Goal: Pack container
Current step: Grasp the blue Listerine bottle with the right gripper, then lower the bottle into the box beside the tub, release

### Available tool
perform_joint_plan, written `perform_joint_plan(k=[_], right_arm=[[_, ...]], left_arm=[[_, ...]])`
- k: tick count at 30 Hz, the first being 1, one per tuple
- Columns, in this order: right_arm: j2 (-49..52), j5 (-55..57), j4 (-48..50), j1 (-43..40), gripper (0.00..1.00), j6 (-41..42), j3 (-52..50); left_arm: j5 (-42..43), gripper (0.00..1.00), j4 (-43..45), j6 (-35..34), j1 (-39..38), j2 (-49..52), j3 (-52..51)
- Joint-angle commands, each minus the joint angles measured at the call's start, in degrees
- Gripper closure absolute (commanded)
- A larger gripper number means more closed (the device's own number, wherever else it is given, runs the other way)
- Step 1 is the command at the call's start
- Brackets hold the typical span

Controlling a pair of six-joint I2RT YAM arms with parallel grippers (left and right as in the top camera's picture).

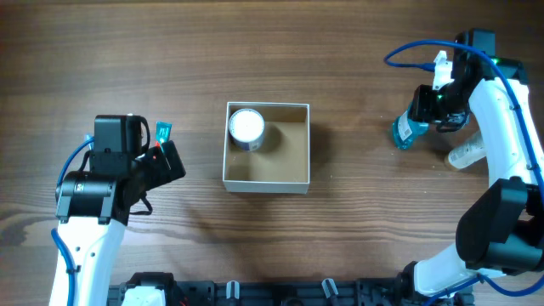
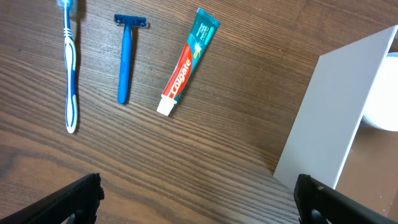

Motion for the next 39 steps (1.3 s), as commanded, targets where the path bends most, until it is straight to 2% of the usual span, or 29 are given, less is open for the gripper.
perform_joint_plan(k=[1,4,5,9,12,19,24,27,32,33,34,39], right_arm=[[1.4,-0.5,-0.1,0.2,0.59,-0.1,-0.1],[1.4,-0.5,-0.2,0.2,0.61,-0.1,-0.1],[1.4,-0.5,-0.2,0.2,0.67,-0.1,-0.1],[1.4,-0.5,-0.3,0.2,0.73,-0.1,-0.1],[1.3,-1.5,-0.3,0.2,0.96,0.0,-0.1],[-6.7,0.9,-8.3,7.6,0.96,2.2,7.6],[-11.3,2.6,-19.9,20.9,0.96,6.7,22.8],[-11.2,3.9,-18.7,31.5,0.95,11.2,26.2],[-4.6,4.7,-14.7,42.2,0.96,16.7,26.1],[-3.1,4.7,-14.7,43.1,0.96,17.2,26.1],[2.5,5.0,-13.7,44.2,0.96,21.4,26.1],[9.8,4.7,-8.4,44.2,0.96,27.2,26.1]], left_arm=[[-1.0,0.0,0.0,-0.5,-0.2,0.0,1.1],[-1.0,0.0,0.0,-0.5,-0.2,0.0,1.1],[-1.0,0.0,0.0,-0.5,-0.2,0.0,1.1],[-1.0,0.0,0.0,-0.5,-0.2,0.0,1.1],[-1.0,0.0,0.0,-0.5,-0.2,0.0,1.1],[-1.0,0.0,0.0,-0.5,-0.2,0.0,1.1],[-1.0,0.0,0.0,-0.5,-0.2,0.0,1.1],[-0.9,0.0,0.0,-0.5,-0.2,0.0,1.1],[-0.9,0.0,0.0,-0.5,-0.2,0.0,1.1],[-1.0,0.0,0.0,-0.5,-0.2,0.0,1.1],[-0.9,0.0,0.0,-0.5,-0.2,0.0,1.1],[-0.9,0.0,0.0,-0.5,-0.2,0.0,1.1]])
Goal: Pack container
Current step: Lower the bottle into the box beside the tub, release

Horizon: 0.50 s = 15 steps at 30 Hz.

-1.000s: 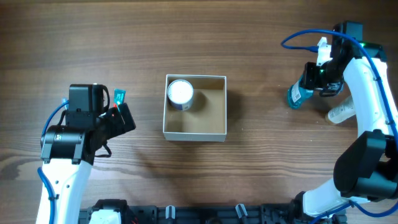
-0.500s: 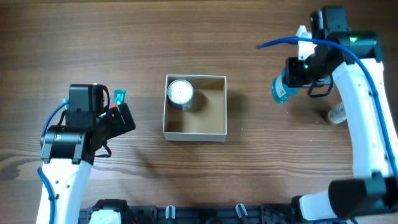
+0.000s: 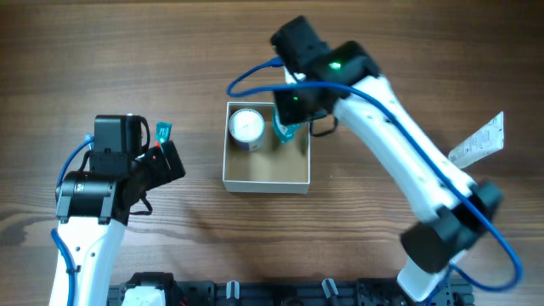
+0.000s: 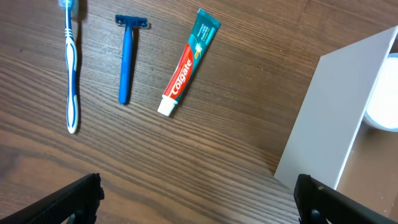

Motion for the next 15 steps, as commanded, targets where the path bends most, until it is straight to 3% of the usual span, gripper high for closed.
perform_joint_plan(k=[1,15], right_arm=[[3.0,0.9,3.0,0.3,0.96,5.4,1.2],[9.7,-0.5,4.6,0.7,0.96,6.2,1.0]], left_arm=[[-0.8,0.0,0.0,-0.5,-0.2,0.0,1.1],[-0.8,0.0,0.0,-0.5,-0.2,0.0,1.1]])
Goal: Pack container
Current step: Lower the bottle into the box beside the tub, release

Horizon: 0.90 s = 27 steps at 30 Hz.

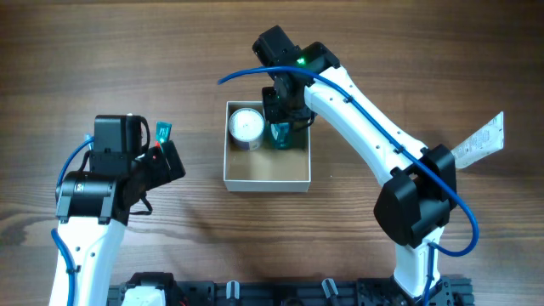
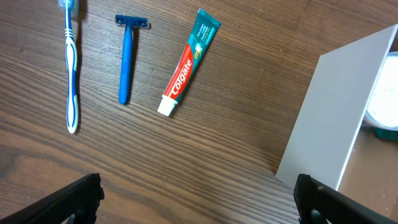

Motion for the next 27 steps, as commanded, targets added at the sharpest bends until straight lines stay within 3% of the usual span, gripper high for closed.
perform_joint_plan(k=[1,5,6,7,9,15,21,27], right_arm=[[0.5,-1.0,0.5,0.9,0.96,-0.8,1.0],[0.5,-2.1,0.6,1.9,0.92,-3.4,1.0],[0.5,-2.1,0.5,2.2,0.76,-3.4,1.0],[0.5,-2.1,0.5,2.4,0.67,-3.3,1.0],[0.5,-2.3,0.5,2.4,0.64,-3.4,1.0],[0.5,-2.5,0.2,2.4,0.39,-3.4,1.0],[0.5,-2.5,0.1,2.4,0.36,-3.9,1.0],[-7.4,0.2,0.5,2.9,0.32,-13.8,3.2]], left_arm=[[-0.8,0.0,0.0,-0.5,-0.2,0.0,1.1],[-0.8,0.0,0.0,-0.5,-0.2,0.0,1.1],[-0.7,0.0,0.0,-0.5,-0.2,0.0,1.1],[-0.7,0.0,0.0,-0.5,-0.2,0.0,1.1],[-0.8,0.0,0.0,-0.5,-0.2,0.0,1.1],[-0.8,0.0,0.0,-0.5,-0.2,0.0,1.1],[-0.7,0.0,0.0,-0.5,-0.2,0.0,1.1],[-0.8,0.0,0.0,-0.5,-0.2,0.0,1.1]])
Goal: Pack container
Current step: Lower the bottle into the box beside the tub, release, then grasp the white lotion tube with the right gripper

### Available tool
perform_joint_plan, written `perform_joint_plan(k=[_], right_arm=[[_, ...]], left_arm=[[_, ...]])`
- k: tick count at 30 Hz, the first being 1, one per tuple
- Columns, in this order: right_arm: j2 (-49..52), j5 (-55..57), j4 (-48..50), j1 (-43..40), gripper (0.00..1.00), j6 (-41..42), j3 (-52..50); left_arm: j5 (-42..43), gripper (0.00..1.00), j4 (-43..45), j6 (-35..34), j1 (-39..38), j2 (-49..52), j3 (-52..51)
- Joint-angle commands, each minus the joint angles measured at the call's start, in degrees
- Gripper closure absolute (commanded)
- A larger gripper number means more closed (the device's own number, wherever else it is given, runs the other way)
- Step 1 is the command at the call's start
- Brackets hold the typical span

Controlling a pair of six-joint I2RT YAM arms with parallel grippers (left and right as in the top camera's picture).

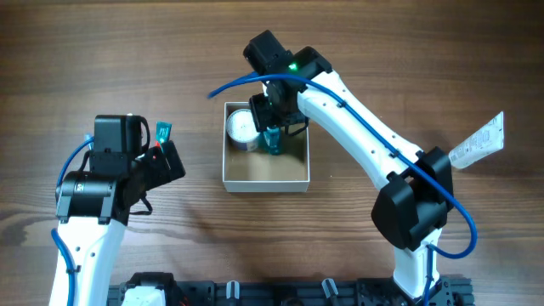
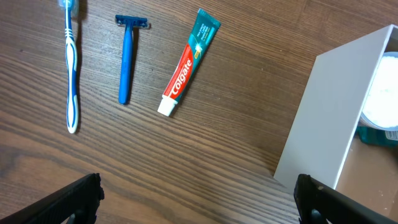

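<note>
A white open box (image 1: 291, 177) stands mid-table with a white-lidded jar (image 1: 241, 127) in its back left corner. My right gripper (image 1: 273, 127) reaches into the box from behind, shut on a teal bottle (image 1: 272, 140) that stands upright right beside the jar. The left wrist view shows the box wall (image 2: 329, 124), the jar (image 2: 384, 98) and the bottle (image 2: 377, 134) behind it. My left gripper (image 2: 198, 202) hovers open over bare wood left of the box, below a toothbrush (image 2: 72, 68), blue razor (image 2: 126, 59) and toothpaste tube (image 2: 188, 62).
A white flat packet (image 1: 478, 141) lies at the table's far right. The toothpaste's teal end (image 1: 163, 132) peeks out beside my left arm in the overhead view. The front half of the box floor (image 1: 268, 166) is bare.
My right gripper and the teal bottle have shifted a little left inside the box, up against the jar. The box wall has nudged slightly in the left wrist view. Left arm unchanged.
My right gripper first held the teal bottle at the table's far right, near the white packet. Then it was over the box's back right corner, then down inside the box, and now beside the jar. My left gripper stayed open and still.
</note>
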Motion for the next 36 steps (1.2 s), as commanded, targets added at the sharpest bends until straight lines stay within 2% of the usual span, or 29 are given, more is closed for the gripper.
perform_joint_plan(k=[1,6,8,10,15,19,22,25,28,33,35,36], right_arm=[[-10.1,3.5,0.2,0.4,0.3,-5.6,3.8],[-25.6,15.6,-0.3,-6.3,0.18,-3.7,4.0],[-30.6,16.0,-3.2,-14.3,0.16,-3.2,4.0],[-33.3,15.8,-7.0,-24.7,0.1,-2.3,4.0],[-32.4,10.3,-13.6,-46.4,0.07,-7.1,3.8],[-28.7,4.6,-14.1,-58.7,0.06,-10.6,-0.6],[-25.7,-1.5,-13.4,-63.3,0.07,-15.0,-5.2],[-23.3,-1.6,-10.0,-63.8,0.08,-17.4,-11.0],[-22.1,-1.6,-6.9,-63.8,0.12,-17.7,-15.6],[-21.3,-0.7,-3.0,-63.8,0.33,-17.6,-20.7],[-21.1,-0.1,-2.9,-63.8,0.51,-17.6,-20.9],[-21.1,0.1,-2.9,-63.8,0.63,-17.6,-20.9]], left_arm=[[-0.8,0.0,0.0,-0.5,-0.2,0.0,1.1],[-0.7,0.0,0.0,-0.5,-0.2,0.0,1.1],[-0.8,0.0,0.0,-0.5,-0.2,0.0,1.1],[-0.8,0.0,0.0,-0.5,-0.2,0.0,1.1],[-0.8,0.0,0.0,-0.5,-0.2,0.0,1.1],[-0.8,0.0,0.0,-0.5,-0.2,0.0,1.1],[-0.7,0.0,0.0,-0.5,-0.2,0.0,1.1],[-0.8,0.0,0.0,-0.5,-0.2,0.0,1.1],[-0.8,0.0,0.0,-0.5,-0.2,0.0,1.1],[-0.8,0.0,0.2,-0.5,-0.2,0.0,1.1],[-0.8,0.0,0.2,-0.5,-0.2,0.0,1.1],[-0.8,0.0,0.2,-0.5,-0.2,0.0,1.1]])
